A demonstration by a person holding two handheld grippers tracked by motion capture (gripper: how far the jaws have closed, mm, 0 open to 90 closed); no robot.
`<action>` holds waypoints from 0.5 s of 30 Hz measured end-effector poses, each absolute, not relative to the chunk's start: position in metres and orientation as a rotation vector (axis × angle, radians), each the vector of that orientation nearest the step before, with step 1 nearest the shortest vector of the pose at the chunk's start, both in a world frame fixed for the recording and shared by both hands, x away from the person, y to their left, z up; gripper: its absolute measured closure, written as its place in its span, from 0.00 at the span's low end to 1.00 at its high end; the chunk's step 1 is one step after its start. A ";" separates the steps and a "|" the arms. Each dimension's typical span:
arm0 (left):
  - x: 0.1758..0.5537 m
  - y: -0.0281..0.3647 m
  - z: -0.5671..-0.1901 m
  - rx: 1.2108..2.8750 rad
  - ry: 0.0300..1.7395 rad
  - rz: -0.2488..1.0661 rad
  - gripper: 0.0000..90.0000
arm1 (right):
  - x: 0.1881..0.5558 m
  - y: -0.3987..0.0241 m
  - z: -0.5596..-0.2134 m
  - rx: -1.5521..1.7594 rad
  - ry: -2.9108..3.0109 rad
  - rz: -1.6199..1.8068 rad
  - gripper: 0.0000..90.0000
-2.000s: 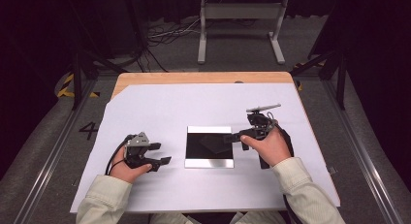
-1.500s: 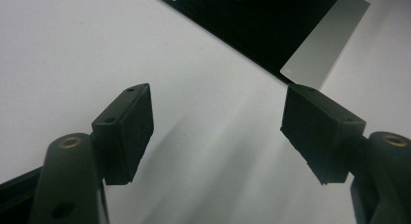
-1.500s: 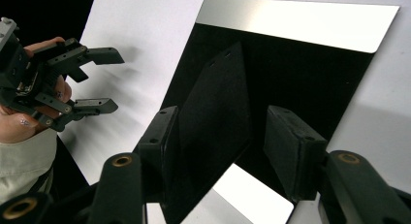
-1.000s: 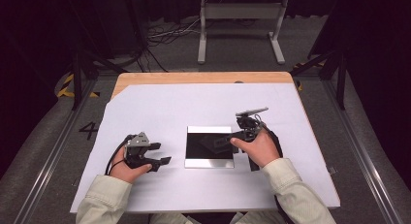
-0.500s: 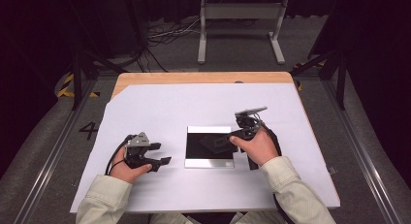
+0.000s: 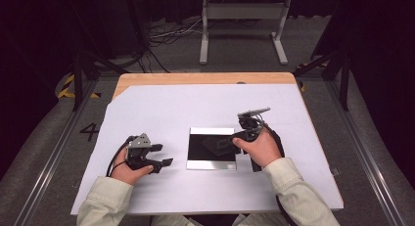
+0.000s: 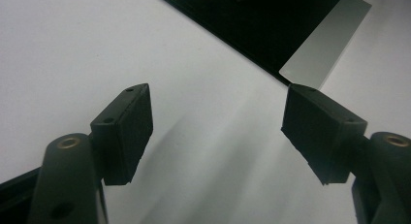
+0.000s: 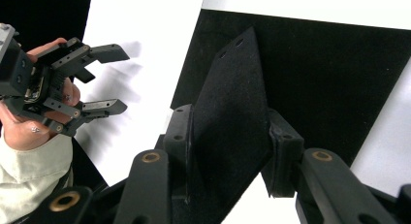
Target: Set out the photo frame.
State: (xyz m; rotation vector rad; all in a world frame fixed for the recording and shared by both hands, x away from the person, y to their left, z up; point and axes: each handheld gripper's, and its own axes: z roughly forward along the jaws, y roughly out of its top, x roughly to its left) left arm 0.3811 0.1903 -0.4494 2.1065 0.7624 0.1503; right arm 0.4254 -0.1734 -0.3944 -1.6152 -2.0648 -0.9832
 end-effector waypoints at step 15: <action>0.381 0.190 -0.449 2.112 0.753 0.158 0.30 | 0.409 -0.175 -0.380 -1.475 -2.170 -0.986 0.79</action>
